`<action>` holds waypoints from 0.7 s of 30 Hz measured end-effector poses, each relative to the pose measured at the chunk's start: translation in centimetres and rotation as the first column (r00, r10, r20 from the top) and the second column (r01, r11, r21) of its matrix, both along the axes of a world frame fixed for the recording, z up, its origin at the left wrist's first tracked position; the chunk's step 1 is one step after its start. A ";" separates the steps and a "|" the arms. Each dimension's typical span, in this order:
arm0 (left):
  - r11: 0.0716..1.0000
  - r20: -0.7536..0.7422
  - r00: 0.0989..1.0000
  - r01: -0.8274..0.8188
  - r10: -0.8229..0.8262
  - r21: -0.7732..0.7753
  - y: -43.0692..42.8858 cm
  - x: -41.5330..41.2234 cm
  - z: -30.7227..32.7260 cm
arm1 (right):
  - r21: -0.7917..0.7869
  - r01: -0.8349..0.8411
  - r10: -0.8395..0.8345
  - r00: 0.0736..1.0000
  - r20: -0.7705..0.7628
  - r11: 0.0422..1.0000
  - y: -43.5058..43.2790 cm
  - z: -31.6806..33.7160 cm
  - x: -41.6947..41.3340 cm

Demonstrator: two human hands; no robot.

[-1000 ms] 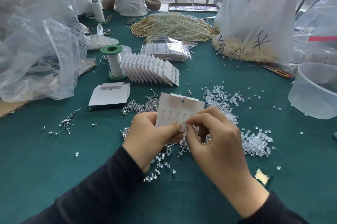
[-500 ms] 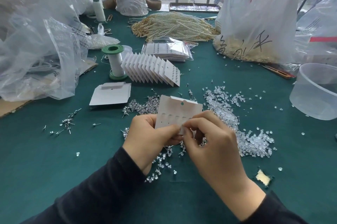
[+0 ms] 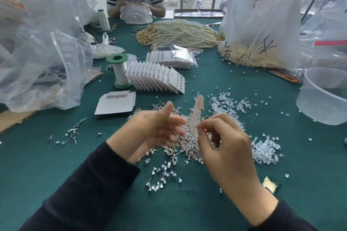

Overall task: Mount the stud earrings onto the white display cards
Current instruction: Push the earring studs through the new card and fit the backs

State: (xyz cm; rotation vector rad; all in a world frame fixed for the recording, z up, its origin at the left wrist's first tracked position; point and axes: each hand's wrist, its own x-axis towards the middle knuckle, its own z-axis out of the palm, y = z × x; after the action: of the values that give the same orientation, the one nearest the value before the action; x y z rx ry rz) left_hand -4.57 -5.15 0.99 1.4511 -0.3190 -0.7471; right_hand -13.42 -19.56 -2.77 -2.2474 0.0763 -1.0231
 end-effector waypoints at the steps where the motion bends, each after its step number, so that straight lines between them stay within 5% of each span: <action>1: 0.992 0.171 0.983 -0.077 0.060 0.096 0.7 0.6 0.0 | 0.039 -0.009 0.009 1.000 0.012 0.999 0.0 0.1 -0.1; 3: 0.857 0.578 0.796 -0.415 0.179 0.307 2.1 2.1 -0.4 | 0.105 -0.034 0.032 0.999 0.018 0.994 0.0 0.4 -0.3; 5: 0.632 0.794 0.593 -0.667 0.132 0.393 3.1 3.2 -1.1 | 0.174 -0.057 0.056 0.998 0.007 0.983 0.0 0.7 -0.5; 9: 0.468 0.745 0.665 -0.645 -0.044 0.604 3.1 4.2 -2.6 | 0.361 -0.089 0.101 0.995 -0.014 0.928 -0.5 1.3 -0.7; 14: 0.419 0.795 0.601 -0.703 -0.082 0.575 2.3 4.3 -3.4 | 0.570 -0.110 0.174 0.983 -0.060 0.814 -0.7 1.4 -0.9; 16: 0.433 0.816 0.569 -0.713 -0.103 0.551 2.3 4.1 -3.3 | 0.675 -0.135 0.244 0.968 -0.068 0.725 -0.7 1.6 -0.8; 18: 0.566 0.844 0.534 -0.684 -0.042 0.461 2.4 3.6 -2.7 | 0.820 -0.173 0.354 0.935 -0.038 0.545 -0.8 1.7 -0.8; 19: 0.685 0.823 0.566 -0.616 0.042 0.388 2.3 3.2 -2.2 | 0.892 -0.185 0.412 0.911 -0.001 0.412 -0.8 1.8 -0.7; 21: 0.947 0.602 0.781 -0.297 0.167 0.121 1.8 1.9 -0.7 | 0.972 -0.183 0.490 0.867 0.091 0.144 -0.9 1.9 -0.5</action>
State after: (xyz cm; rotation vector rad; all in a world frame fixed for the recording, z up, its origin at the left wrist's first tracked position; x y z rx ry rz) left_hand -2.66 -3.37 0.30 1.8728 -0.5303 -0.1054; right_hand -13.96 -20.45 -0.91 -1.0374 0.2293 -0.1940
